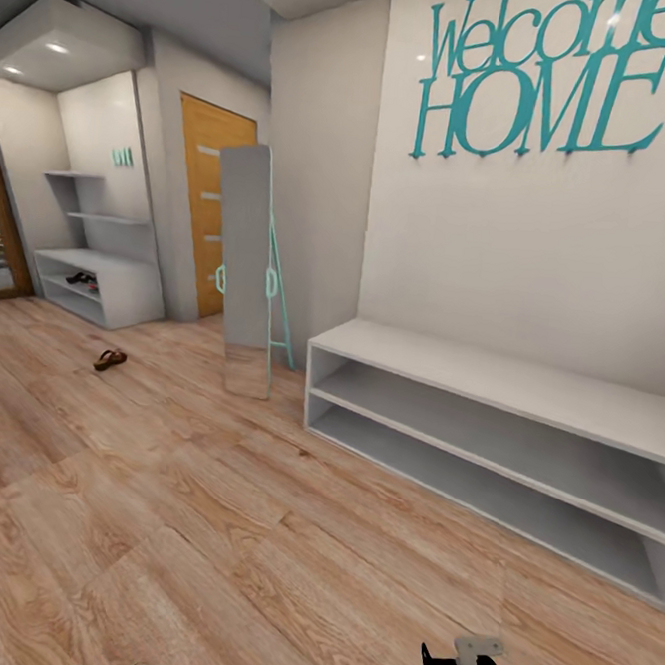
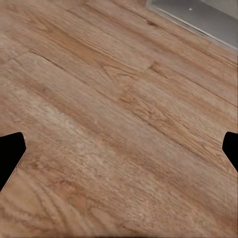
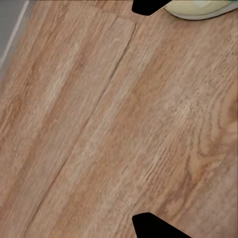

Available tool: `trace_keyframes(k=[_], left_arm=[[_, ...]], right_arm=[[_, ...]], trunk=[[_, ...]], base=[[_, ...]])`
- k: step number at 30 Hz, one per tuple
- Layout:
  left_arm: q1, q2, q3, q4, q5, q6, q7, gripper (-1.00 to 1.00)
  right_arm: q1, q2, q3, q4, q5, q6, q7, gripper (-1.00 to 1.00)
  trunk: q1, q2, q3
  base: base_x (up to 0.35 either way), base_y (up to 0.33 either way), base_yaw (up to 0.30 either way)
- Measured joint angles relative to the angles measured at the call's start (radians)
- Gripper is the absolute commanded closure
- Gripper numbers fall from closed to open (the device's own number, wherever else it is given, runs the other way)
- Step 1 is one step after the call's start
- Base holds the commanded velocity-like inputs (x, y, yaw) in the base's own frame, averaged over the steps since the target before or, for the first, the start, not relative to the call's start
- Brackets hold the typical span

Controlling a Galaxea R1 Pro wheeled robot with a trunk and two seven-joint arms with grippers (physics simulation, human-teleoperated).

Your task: Pick up the two gym shoes and the two sandals from the corridor floor and place them onto the hallstand (shoe rack) in the corridor, making sure they are on the rack and not on the floor. Arrange them so the two gym shoes are next to each other and the two sandals are next to each other.

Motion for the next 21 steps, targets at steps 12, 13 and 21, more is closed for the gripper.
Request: trace_keyframes(k=[12,13,21], left_arm=[[0.0,0.0,0.0,0.001,0.0,0.0,0.0,-1.0],[0.0,0.0,0.0,0.001,0.0,0.0,0.0,-1.0],[0.0,0.0,-0.001,0.001,0.0,0.0,0.0,-1.0]], right_arm=[[0.0,0.0,0.0,0.0,0.0,0.0,0.0,-1.0],[0.0,0.0,0.0,0.0,0.0,0.0,0.0,-1.0],[0.0,-0.001,0.0,0.0,0.0,0.001,0.0,-1.0]], trunk=[[0.0,0.0,0.008],[0.0,0.0,0.008],[0.0,0.0,0.009]], base=[[0.0,-0.202,0.201],[0.0,-0.262,0.074],[-0.008,-0.267,0.031]])
